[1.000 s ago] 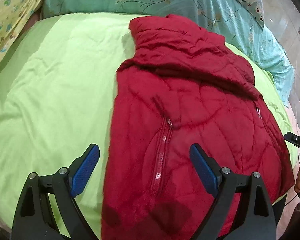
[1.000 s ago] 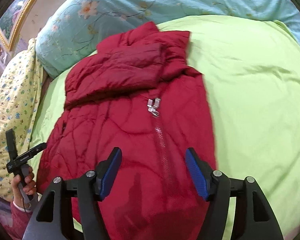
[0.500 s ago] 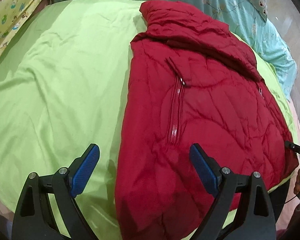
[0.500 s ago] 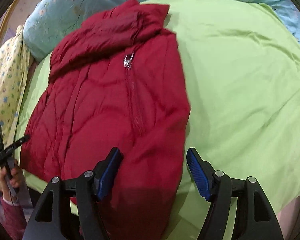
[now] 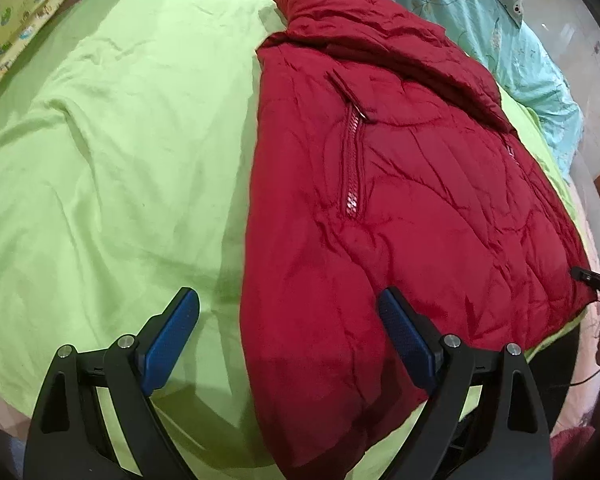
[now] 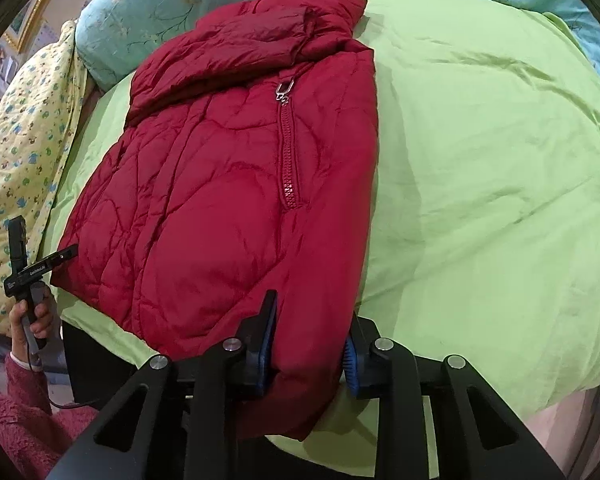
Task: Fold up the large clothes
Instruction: 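Grasp the coat hem with the right gripper while the left gripper grasps it too, then lift the hem with both grippers and fold it toward the collar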
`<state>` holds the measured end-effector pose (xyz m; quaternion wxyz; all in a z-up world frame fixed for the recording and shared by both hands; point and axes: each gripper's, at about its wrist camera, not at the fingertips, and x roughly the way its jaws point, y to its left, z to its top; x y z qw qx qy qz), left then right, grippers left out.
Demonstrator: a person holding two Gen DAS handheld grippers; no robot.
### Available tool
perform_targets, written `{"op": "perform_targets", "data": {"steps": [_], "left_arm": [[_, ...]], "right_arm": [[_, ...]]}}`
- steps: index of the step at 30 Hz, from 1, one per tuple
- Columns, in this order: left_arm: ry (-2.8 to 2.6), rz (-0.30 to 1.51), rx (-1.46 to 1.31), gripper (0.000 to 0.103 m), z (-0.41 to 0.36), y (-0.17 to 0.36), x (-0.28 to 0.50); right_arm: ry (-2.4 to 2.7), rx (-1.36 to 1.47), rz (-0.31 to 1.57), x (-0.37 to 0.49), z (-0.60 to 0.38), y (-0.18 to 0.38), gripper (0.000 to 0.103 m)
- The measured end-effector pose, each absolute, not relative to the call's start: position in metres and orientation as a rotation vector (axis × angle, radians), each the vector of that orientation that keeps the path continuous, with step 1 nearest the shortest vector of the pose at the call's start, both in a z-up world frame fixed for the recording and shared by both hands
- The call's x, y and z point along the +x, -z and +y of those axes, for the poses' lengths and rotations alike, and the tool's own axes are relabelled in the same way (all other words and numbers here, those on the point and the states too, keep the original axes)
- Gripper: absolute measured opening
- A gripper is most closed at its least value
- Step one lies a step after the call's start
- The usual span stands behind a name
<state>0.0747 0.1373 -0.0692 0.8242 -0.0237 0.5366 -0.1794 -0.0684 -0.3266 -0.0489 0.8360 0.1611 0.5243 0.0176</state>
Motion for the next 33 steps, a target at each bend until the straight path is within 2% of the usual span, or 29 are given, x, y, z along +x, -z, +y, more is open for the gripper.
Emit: {"op": "perform_targets", "data": {"steps": [3,8,9,11,12,13,17,25,33], "left_arm": [[0.399,1.156,-0.061,0.093,0.138,0.074,0.072],[0.420,1.137,-0.055,0.091,0.136,0.073,0.068],[0.430,1.128,-0.047,0.085,0.134,0.073,0.066],[0.468,1.127,-0.051,0.060,0.131,0.072,0.064],[0.518,1.139,-0.079,0.039,0.129,0.074,0.063],[0.532,1.140,-0.086,0.033,0.128,0.074,0.063],[0.537,1.107,-0.051,0.027,0.122,0.072,0.058],[0.549,1.071,-0.095,0.021,0.125,0.062,0.057],[0.592,0.973,-0.153,0.019,0.126,0.031,0.057]], "right_arm": [[-0.041,0.365,1.103,-0.070,-0.328,0.052,0.035],[-0.062,0.402,1.101,-0.070,-0.327,0.059,0.047],[-0.065,0.400,1.099,-0.070,-0.326,0.060,0.047],[-0.072,0.391,1.096,-0.069,-0.324,0.061,0.049],[-0.077,0.384,1.093,-0.069,-0.323,0.060,0.049],[-0.079,0.378,1.092,-0.070,-0.323,0.060,0.049],[-0.096,0.380,1.076,-0.073,-0.323,0.058,0.041],[-0.137,0.451,1.025,-0.078,-0.331,0.056,0.033],[-0.183,0.513,0.895,-0.083,-0.335,0.035,0.028]]}}
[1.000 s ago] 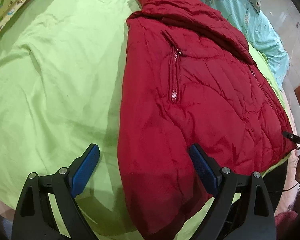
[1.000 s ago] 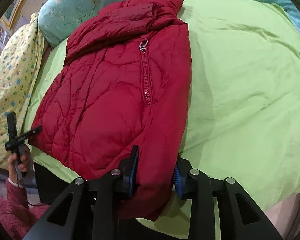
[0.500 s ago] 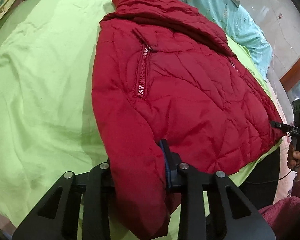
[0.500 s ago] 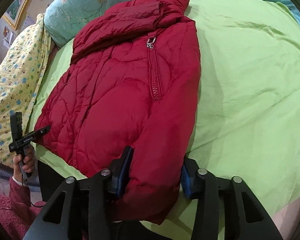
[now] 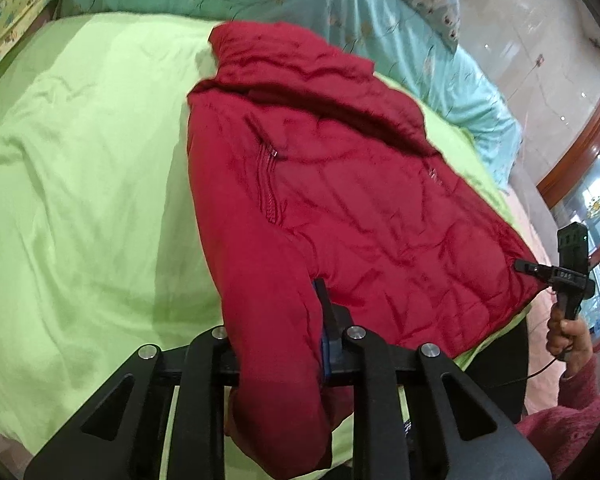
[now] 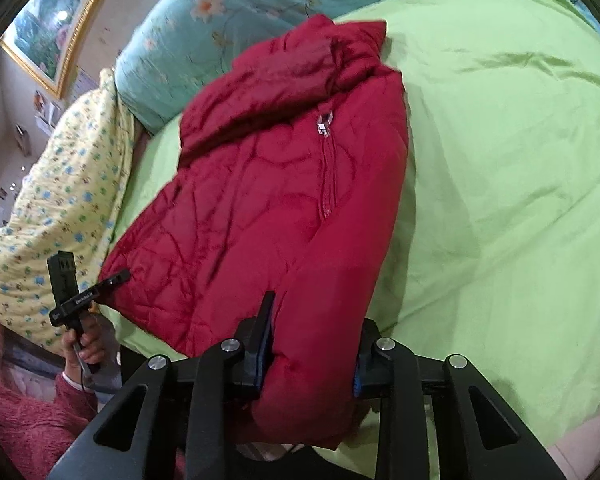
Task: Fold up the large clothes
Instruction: 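Lift the hem with both grippers and fold it toward the collar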
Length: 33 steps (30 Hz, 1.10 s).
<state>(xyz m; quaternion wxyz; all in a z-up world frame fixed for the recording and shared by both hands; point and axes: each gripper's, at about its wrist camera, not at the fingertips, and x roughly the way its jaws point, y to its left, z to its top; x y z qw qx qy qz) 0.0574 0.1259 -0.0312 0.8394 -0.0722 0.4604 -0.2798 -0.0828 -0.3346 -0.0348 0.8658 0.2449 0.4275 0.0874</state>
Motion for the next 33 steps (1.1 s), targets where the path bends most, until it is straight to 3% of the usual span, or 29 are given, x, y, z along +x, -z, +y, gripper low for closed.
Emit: {"op": "perform_targets", "data": {"steps": [18,33], "left_arm": [[0.642,0.744,-0.253,0.019,0.118,-0.043,0.113],[0.583,0.671,-0.319,0.019,0.099,-0.079,0.205]], "right_arm": [[-0.241,0.608,0.600,-0.038,-0.357,-0.029,0.026],[-0.149,0.588,0.487,0.051,-0.387,-0.068,0.025]]}}
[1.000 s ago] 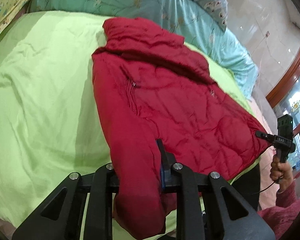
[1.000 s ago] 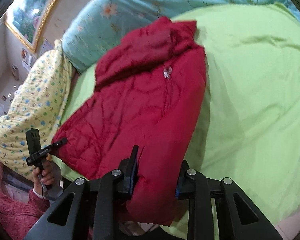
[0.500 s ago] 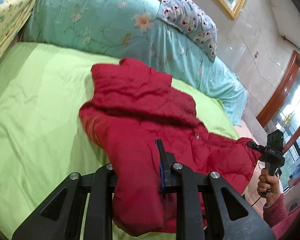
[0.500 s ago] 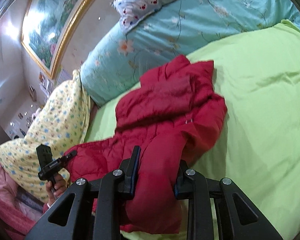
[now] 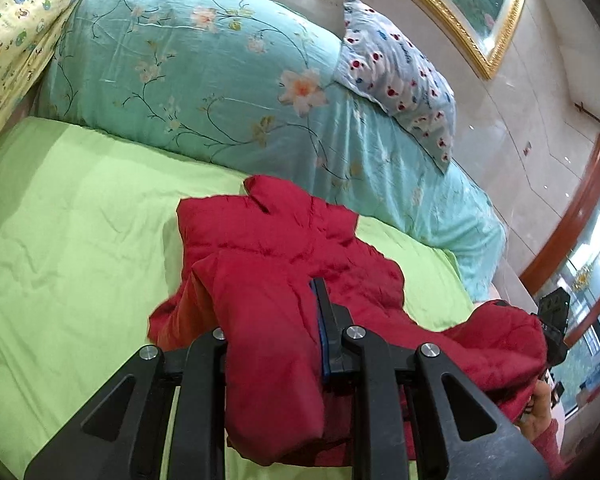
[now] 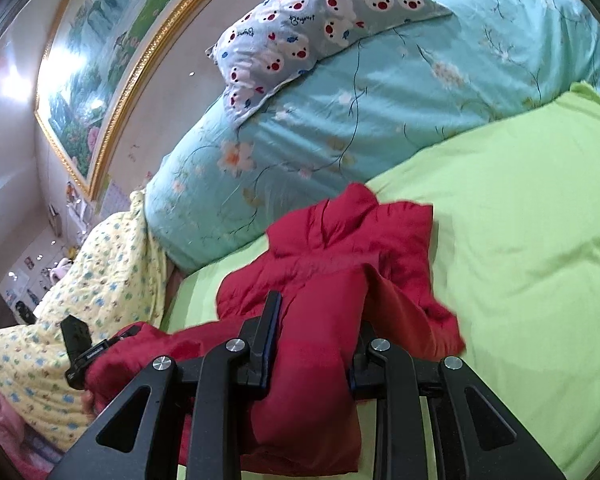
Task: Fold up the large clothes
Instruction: 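Lift the hem with both grippers and fold it toward the collar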
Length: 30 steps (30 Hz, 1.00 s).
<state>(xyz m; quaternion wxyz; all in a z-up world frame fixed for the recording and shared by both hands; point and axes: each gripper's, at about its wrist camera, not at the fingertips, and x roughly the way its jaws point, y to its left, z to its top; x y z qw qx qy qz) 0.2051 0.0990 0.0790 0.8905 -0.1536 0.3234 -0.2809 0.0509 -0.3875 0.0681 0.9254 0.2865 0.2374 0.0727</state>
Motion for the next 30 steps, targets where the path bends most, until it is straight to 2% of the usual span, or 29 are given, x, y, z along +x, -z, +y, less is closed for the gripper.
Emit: {"op": "perform_targets", "data": {"steps": [14,30], "left_arm": [[0.527,0.705,-0.311,0.019,0.080,-0.074,0.271],[0.416,0.800,-0.345,0.019,0.065,-0.042,0.344]], "right_arm": [[-0.077,0.615,0.504,0.119,-0.408,-0.059,0.025],[0.037,0.685,0.562,0.180,-0.442,-0.027,0.026]]}}
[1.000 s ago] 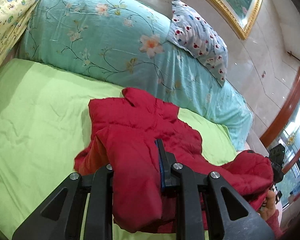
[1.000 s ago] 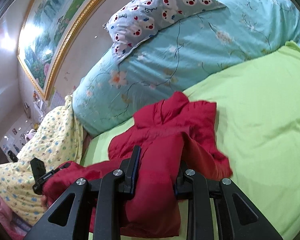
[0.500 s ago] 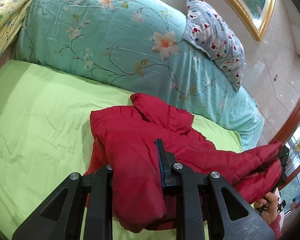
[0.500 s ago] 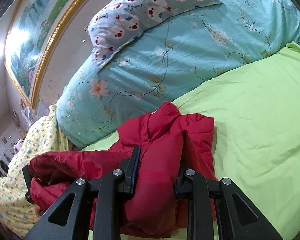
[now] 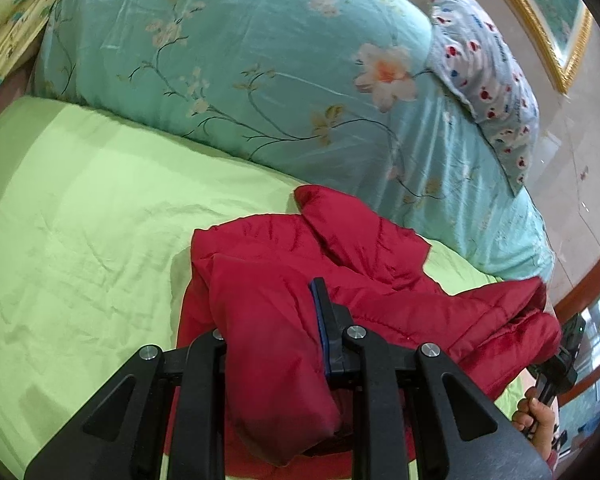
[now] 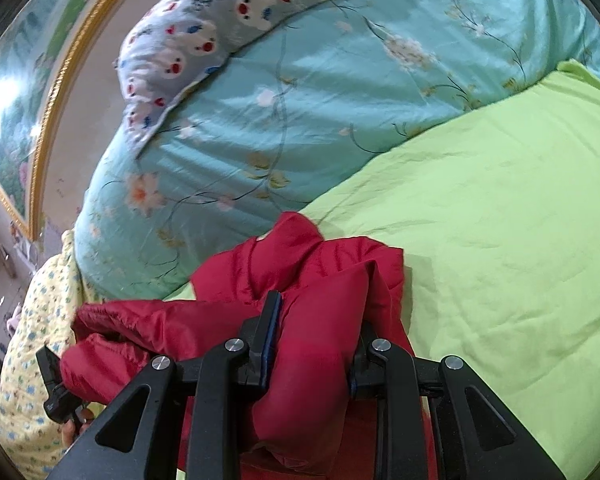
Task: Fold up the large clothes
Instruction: 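Lift the hem with both grippers and fold it toward the collar, then lay the folded hem onto the coat and open both grippers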
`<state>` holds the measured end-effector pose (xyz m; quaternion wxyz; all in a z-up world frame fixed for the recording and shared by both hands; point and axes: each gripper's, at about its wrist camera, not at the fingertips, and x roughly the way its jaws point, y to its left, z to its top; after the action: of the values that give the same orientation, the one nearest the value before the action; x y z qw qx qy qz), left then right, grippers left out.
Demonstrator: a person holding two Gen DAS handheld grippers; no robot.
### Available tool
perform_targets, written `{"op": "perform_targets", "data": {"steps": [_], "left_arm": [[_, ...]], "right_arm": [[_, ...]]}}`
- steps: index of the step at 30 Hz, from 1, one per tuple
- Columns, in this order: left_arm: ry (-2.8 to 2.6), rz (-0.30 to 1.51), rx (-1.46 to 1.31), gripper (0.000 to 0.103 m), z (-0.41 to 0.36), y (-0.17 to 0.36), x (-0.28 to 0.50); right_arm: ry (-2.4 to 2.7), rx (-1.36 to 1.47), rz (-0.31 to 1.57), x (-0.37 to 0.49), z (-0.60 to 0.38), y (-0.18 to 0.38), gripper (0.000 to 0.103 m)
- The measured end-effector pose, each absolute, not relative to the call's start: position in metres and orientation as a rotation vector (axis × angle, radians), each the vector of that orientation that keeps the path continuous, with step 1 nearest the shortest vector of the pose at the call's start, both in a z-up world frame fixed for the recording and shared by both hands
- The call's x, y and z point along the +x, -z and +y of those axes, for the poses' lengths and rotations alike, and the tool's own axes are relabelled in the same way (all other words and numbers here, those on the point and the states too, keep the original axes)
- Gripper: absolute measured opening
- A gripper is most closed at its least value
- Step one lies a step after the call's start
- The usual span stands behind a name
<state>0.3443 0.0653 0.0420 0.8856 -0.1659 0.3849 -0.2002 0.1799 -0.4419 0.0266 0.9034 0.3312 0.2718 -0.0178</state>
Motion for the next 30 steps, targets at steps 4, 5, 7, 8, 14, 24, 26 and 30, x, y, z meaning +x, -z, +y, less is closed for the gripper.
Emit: {"op": "perform_targets", "data": {"steps": [4,5,7,8,14,24,26,30], "left_arm": [[0.390,0.820,-0.341,0.019,0.059,-0.028,0.360],[0.386,0.824,-0.341,0.019,0.057,-0.025,0.363],[0.380,0.833,-0.346,0.019,0.055,-0.018,0.370],[0.379,0.835,-0.350,0.019,0.055,-0.015,0.374],[0.356,0.849,-0.346,0.021,0.049,0.000,0.394],[0.320,0.875,-0.293,0.022,0.037,0.018,0.420],[0.320,0.881,-0.285,0.022,0.035,0.020,0.426],[0.317,0.893,-0.275,0.022,0.031,0.024,0.435]], "right_arm": [[0.068,0.688,0.579,0.195,-0.444,-0.014,0.026],[0.074,0.688,0.582,0.198,-0.445,-0.011,0.026],[0.086,0.690,0.587,0.204,-0.446,-0.005,0.026],[0.090,0.687,0.590,0.207,-0.447,-0.002,0.026],[0.112,0.675,0.607,0.224,-0.451,0.012,0.026],[0.152,0.658,0.620,0.248,-0.452,0.028,0.026],[0.156,0.658,0.627,0.252,-0.453,0.031,0.026],[0.167,0.653,0.641,0.261,-0.455,0.036,0.026]]}}
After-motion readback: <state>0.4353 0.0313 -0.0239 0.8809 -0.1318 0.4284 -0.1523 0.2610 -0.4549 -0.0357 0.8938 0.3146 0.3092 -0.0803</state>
